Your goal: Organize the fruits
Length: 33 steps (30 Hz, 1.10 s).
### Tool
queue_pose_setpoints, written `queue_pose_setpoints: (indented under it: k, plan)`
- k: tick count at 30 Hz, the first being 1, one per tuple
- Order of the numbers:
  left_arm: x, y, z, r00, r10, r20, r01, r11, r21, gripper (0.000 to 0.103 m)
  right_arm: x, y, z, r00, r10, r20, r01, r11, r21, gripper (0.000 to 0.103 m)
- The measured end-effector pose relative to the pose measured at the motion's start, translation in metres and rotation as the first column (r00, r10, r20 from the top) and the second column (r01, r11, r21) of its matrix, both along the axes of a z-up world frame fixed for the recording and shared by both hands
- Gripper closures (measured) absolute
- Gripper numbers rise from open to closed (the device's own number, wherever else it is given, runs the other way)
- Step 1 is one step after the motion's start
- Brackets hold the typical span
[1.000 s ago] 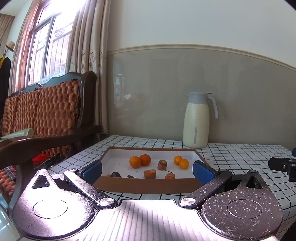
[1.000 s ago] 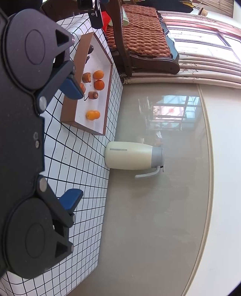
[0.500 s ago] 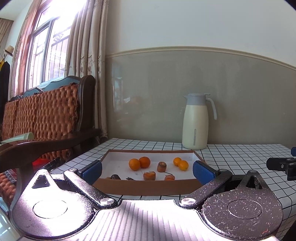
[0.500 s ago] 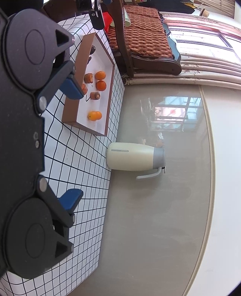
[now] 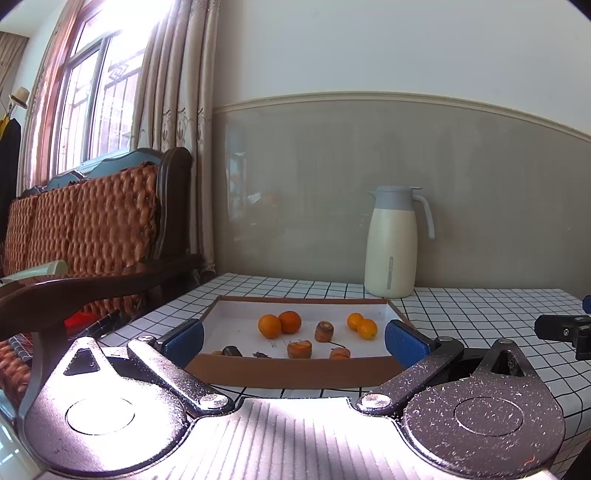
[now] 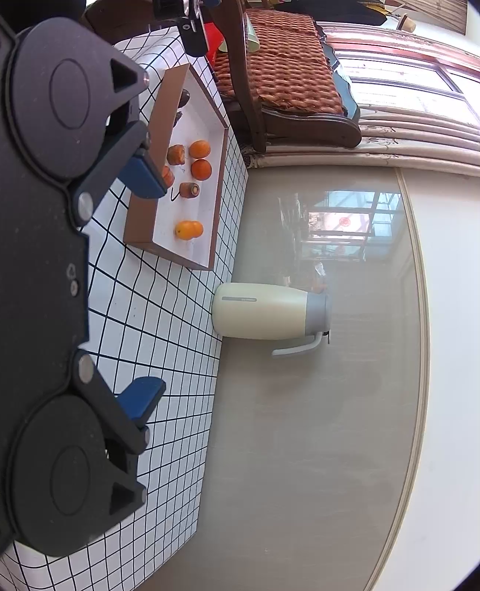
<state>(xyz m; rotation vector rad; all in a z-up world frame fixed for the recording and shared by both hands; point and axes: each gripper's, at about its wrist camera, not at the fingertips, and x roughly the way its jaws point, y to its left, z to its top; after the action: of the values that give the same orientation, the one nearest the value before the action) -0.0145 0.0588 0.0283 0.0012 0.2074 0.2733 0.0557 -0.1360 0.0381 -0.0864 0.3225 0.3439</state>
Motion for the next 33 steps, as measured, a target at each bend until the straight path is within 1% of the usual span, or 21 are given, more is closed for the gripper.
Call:
queue_pose_setpoints:
  k: [33]
  plan:
    - [0.0054, 0.0002, -0.0001, 1.0, -0.01, -0.006, 0.011, 1.0, 0.002, 0.0, -0.0001, -0.0002, 0.0005, 1.0, 0.002, 0.001, -0.002, 1.0, 0.0, 0.006]
